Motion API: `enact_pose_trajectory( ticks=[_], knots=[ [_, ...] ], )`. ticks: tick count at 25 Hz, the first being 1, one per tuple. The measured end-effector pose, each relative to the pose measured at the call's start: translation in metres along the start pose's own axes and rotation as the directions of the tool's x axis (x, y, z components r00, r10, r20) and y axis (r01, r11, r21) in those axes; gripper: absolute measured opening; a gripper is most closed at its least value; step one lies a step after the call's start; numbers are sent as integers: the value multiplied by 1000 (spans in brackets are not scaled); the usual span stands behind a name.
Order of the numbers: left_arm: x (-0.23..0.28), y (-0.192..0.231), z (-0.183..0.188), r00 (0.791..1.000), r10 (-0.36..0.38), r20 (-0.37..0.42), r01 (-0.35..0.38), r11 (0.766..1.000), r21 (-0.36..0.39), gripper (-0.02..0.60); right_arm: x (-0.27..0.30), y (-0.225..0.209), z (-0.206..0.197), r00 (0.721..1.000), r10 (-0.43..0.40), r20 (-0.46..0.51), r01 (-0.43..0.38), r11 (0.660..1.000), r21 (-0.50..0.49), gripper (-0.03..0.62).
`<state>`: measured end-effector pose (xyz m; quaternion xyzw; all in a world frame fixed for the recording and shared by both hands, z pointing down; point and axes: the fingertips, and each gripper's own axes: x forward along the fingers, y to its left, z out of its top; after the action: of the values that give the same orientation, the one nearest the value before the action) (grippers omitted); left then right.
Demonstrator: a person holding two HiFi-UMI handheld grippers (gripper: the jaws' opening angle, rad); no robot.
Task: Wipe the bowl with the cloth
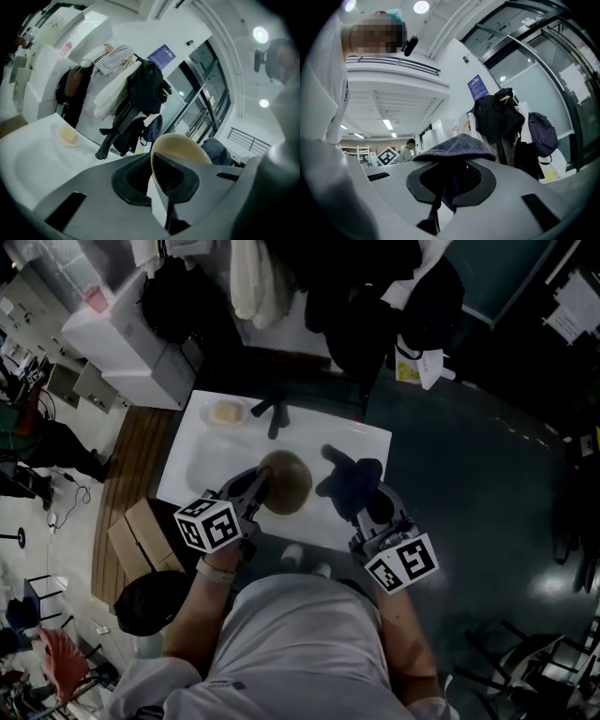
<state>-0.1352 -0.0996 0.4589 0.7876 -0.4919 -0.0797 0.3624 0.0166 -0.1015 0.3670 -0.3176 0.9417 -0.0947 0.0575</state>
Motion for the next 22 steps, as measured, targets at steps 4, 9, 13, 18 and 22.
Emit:
enact_pose_trajectory(
  ticks=[4, 9, 13, 18, 22],
  knots=[
    [13, -20, -2, 1000, -1, -24, 5, 988, 153, 21, -26, -24, -2, 995, -99, 3, 99, 995, -13, 44],
    [30, -43, -5, 999, -38, -32, 45, 959, 281, 21, -55, -47, -7, 982, -189, 7, 189, 982, -19, 43],
    [41, -57, -9, 996, -71, -50, 84, 935, 344, 21, -73, -55, -5, 970, -244, 7, 244, 969, -38, 44],
    [51, -66, -15, 993, -102, -66, 120, 911, 395, 21, -89, -64, -3, 954, -299, 16, 300, 953, -39, 44],
    [56, -72, -16, 990, -125, -72, 144, 898, 417, 21, -96, -71, 2, 940, -339, 36, 341, 940, -35, 44]
  ],
)
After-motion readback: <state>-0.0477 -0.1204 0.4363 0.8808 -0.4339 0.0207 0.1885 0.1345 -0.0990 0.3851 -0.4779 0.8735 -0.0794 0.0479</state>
